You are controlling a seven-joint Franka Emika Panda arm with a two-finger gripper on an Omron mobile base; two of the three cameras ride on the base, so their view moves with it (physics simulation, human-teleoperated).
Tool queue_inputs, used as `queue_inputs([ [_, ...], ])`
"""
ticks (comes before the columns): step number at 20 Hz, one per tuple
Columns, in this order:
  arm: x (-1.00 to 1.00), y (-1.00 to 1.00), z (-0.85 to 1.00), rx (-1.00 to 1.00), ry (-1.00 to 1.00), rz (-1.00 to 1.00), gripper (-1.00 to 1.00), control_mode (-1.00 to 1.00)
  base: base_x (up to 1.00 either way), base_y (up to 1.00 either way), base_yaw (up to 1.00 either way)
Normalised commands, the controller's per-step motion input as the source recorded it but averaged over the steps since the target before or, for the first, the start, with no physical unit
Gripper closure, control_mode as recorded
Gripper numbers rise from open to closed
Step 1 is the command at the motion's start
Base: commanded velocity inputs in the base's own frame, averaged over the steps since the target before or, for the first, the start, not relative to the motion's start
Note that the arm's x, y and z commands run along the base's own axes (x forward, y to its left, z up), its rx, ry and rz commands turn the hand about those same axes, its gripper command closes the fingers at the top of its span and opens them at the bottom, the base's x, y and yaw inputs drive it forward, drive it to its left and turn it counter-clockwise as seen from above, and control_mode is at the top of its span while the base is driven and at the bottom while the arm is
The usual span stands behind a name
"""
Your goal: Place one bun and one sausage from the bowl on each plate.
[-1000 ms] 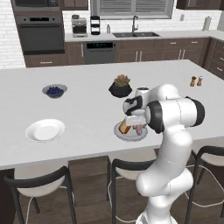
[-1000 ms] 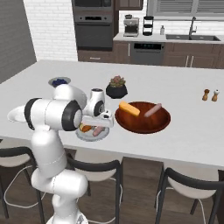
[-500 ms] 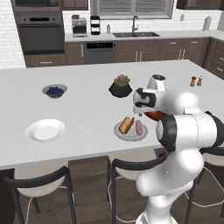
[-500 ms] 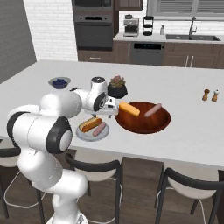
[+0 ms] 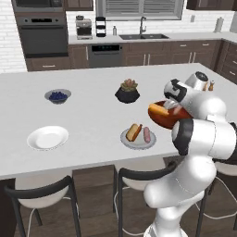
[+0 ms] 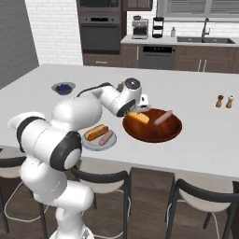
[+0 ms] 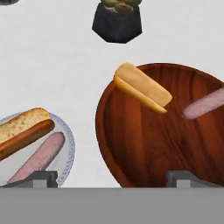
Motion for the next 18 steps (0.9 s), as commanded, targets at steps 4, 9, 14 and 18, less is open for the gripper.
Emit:
queue_inputs([
  [4, 0.69, -0.29, -0.45, -0.13, 0.2, 0.11, -1.0, -1.0, 0.0, 0.0, 0.0],
  [9, 0.68, 0.06, -0.4, -0.14, 0.18, 0.07, -1.0, -1.0, 0.0, 0.0, 0.0],
  [14, -0.04, -0.4, -0.26, 0.0, 0.01, -0.31, -1.0, -1.0, 0.0, 0.0, 0.0],
  [18, 0.0, -0.63, -0.4, 0.0, 0.0, -0.77, -1.0, -1.0, 0.0, 0.0, 0.0],
])
